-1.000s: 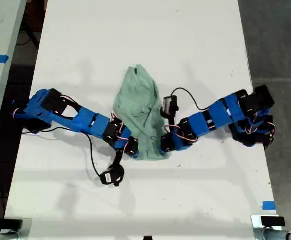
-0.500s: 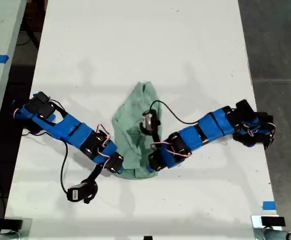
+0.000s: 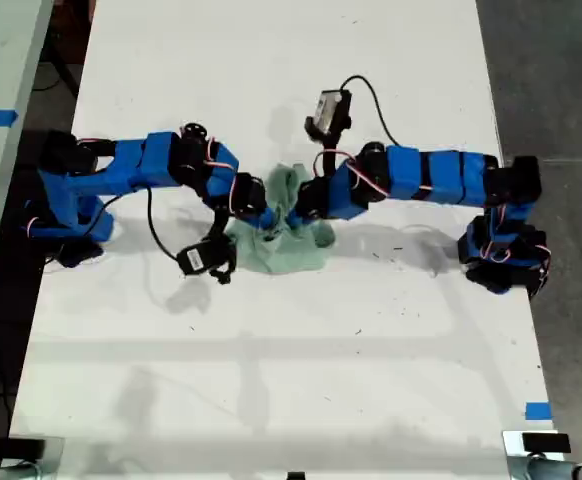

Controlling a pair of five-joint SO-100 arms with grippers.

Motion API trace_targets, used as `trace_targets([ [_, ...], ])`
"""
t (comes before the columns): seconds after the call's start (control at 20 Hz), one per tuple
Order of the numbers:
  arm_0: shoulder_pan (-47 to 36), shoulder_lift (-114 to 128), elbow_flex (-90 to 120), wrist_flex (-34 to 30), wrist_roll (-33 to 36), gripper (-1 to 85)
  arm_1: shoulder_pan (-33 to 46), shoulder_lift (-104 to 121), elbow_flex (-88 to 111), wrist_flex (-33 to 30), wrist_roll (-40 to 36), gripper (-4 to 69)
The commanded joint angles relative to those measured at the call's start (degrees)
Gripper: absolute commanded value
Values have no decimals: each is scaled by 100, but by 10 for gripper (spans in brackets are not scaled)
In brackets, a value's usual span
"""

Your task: Fold t shirt

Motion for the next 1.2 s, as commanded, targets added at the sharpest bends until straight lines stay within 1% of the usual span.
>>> trace_targets([
  [0.0, -870, 334, -35, 26, 308, -1, 835, 615, 132, 9, -290, 14],
  [0.1, -1283, 26, -62, -35, 396, -1, 1257, 598, 158, -18, -510, 14],
  [0.15, -1406, -97, -97, -114, 387, 26, 1424, 598, 167, -18, -510, 28],
  [0.2, -1521, -149, -123, -149, 369, 158, 1547, 615, 158, -9, -501, 135],
  [0.25, -1652, -123, -141, -149, 387, 258, 1661, 694, 132, 62, -475, 247],
  [0.3, -1793, -9, -158, -141, 466, 270, 1793, 861, 149, 149, -439, 274],
  [0.35, -1916, 167, -158, -79, 545, 269, 1942, 1072, 158, 299, -431, 282],
  [0.45, -2188, 738, -158, 246, 571, 250, 2294, 1679, 290, 659, -475, 274],
  [0.5, -2338, 1160, -114, 413, 571, 159, 2479, 2127, 527, 800, -483, 268],
  [0.55, -2540, 1652, -26, 589, 510, 14, 2654, 2663, 870, 870, -519, 252],
  [0.6, -2725, 2224, 79, 668, 510, -1, 2812, 3261, 1301, 914, -527, 201],
  [0.65, -2883, 2865, 299, 694, 475, -1, 2927, 3920, 1811, 923, -519, 121],
  [0.7, -2997, 3551, 598, 712, 308, -1, 2971, 4562, 2303, 940, -562, 17],
  [0.75, -3032, 4245, 949, 712, 176, -1, 2936, 5186, 2760, 1011, -580, 18],
  [0.8, -2962, 4869, 1327, 712, 123, -1, 2716, 5766, 3199, 1055, -492, 18],
  [0.85, -2707, 5396, 1749, 703, 79, -1, 2294, 6293, 3639, 1063, -316, 18],
  [0.9, -2320, 5985, 2373, 606, -123, -1, 1767, 6812, 4122, 1002, -70, 18],
  [1.0, -1327, 7400, 3937, 0, -545, -1, 791, 8060, 5353, 606, 387, 18],
  [1.05, -958, 8183, 4746, -290, -765, -2, 448, 8710, 5959, 396, 492, 18],
  [1.15, -378, 9738, 6486, -791, -1292, -2, -88, 9554, 6899, 237, 747, 18],
])
